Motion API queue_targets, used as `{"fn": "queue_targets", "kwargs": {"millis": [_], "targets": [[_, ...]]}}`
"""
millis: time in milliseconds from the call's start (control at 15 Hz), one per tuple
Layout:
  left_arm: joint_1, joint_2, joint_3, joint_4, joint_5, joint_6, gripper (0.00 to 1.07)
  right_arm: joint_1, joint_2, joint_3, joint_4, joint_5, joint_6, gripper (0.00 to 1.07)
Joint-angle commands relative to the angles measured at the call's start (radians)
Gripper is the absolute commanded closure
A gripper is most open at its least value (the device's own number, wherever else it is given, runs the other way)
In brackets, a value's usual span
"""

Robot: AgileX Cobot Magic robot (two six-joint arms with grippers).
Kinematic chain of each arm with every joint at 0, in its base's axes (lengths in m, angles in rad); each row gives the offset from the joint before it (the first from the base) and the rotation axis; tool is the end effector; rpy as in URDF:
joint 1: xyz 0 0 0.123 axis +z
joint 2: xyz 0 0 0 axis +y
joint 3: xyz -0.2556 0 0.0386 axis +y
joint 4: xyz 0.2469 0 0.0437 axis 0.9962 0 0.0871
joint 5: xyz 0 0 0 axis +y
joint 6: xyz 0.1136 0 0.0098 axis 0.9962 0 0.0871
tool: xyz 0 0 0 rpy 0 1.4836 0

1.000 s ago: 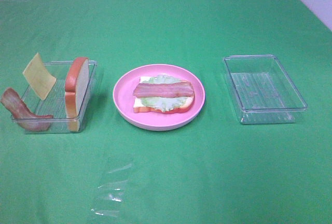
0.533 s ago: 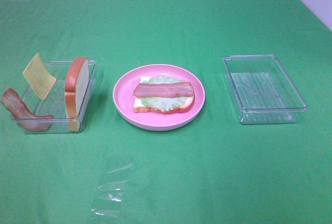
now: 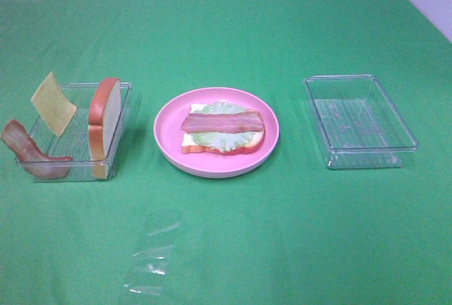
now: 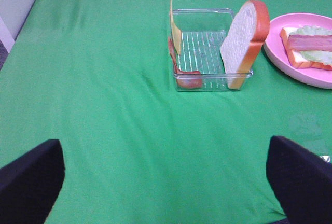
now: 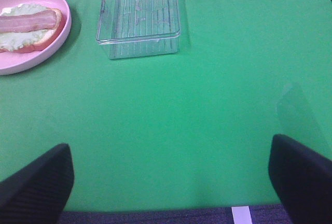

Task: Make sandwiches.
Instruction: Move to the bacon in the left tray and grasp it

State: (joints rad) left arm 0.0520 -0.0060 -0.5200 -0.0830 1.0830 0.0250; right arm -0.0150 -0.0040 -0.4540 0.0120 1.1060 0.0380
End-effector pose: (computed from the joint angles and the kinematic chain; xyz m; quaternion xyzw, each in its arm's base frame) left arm 0.0376 -0.0064 0.2704 -0.0089 0.8515 -0.0213 0.5239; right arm 0.0429 0.0006 0.2482 0.0229 0.8749 0.0116 0.4837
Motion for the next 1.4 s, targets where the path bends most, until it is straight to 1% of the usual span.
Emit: {"fn": "queue_targets", "kwargs": {"millis": [67, 200, 267, 333, 400, 467, 600, 733, 800, 867, 933, 1067, 1133, 1267, 1400], "targets": [[-0.001, -0.007, 0.003, 0.003, -0.005, -0.005, 0.09, -0.001, -0.028, 0.002, 0.003, -0.005, -0.011, 0.09], [-0.001, 0.043, -0.003, 0.003, 0.004, -0.001, 0.09, -0.001, -0.028, 0.002, 0.005, -0.005, -0.009, 0.09], [-0.001, 0.108, -0.025, 0.008, 0.041, 0.011, 0.09, -0.001, -0.028, 0.002, 0.004, -0.005, -0.009, 0.09], [-0.001, 0.185, -0.054, 0.023, 0.088, 0.040, 0.09, -0.001, -0.028, 0.002, 0.004, -0.005, -0.009, 0.09], [-0.001, 0.222, -0.069, 0.034, 0.107, 0.046, 0.09, -0.001, -0.028, 0.002, 0.004, -0.005, -0.009, 0.09], [-0.002, 0.316, -0.109, 0.055, 0.147, 0.045, 0.09, -0.001, -0.028, 0.002, 0.004, -0.006, -0.009, 0.09], [-0.034, 0.457, -0.188, 0.083, 0.155, -0.025, 0.09, -0.001, -0.028, 0.002, 0.004, -0.006, -0.009, 0.09], [-0.034, 0.647, -0.255, 0.135, 0.205, -0.058, 0.09, -0.001, -0.028, 0.002, 0.004, -0.006, -0.009, 0.09], [-0.034, 0.762, -0.294, 0.151, 0.223, -0.087, 0.09, -0.001, -0.028, 0.002, 0.004, -0.006, -0.009, 0.09], [-0.034, 0.931, -0.357, 0.146, 0.222, -0.106, 0.09, -0.001, -0.028, 0.002, 0.004, -0.006, -0.009, 0.09], [-0.034, 1.020, -0.394, 0.131, 0.223, -0.104, 0.09, -0.001, -0.028, 0.002, 0.004, -0.006, -0.009, 0.09], [-0.034, 1.228, -0.486, 0.083, 0.208, -0.057, 0.09, -0.001, -0.028, 0.002, 0.004, -0.006, -0.009, 0.09], [-0.034, 1.299, -0.525, 0.067, 0.179, -0.042, 0.09, -0.001, -0.028, 0.002, 0.004, -0.006, -0.009, 0.09], [-0.035, 1.457, -0.622, 0.060, 0.108, -0.052, 0.09, -0.001, -0.028, 0.002, 0.004, -0.006, -0.009, 0.09], [-0.049, 1.574, -0.674, 0.064, 0.055, -0.072, 0.09, -0.001, -0.028, 0.002, 0.004, -0.006, -0.009, 0.09]]}}
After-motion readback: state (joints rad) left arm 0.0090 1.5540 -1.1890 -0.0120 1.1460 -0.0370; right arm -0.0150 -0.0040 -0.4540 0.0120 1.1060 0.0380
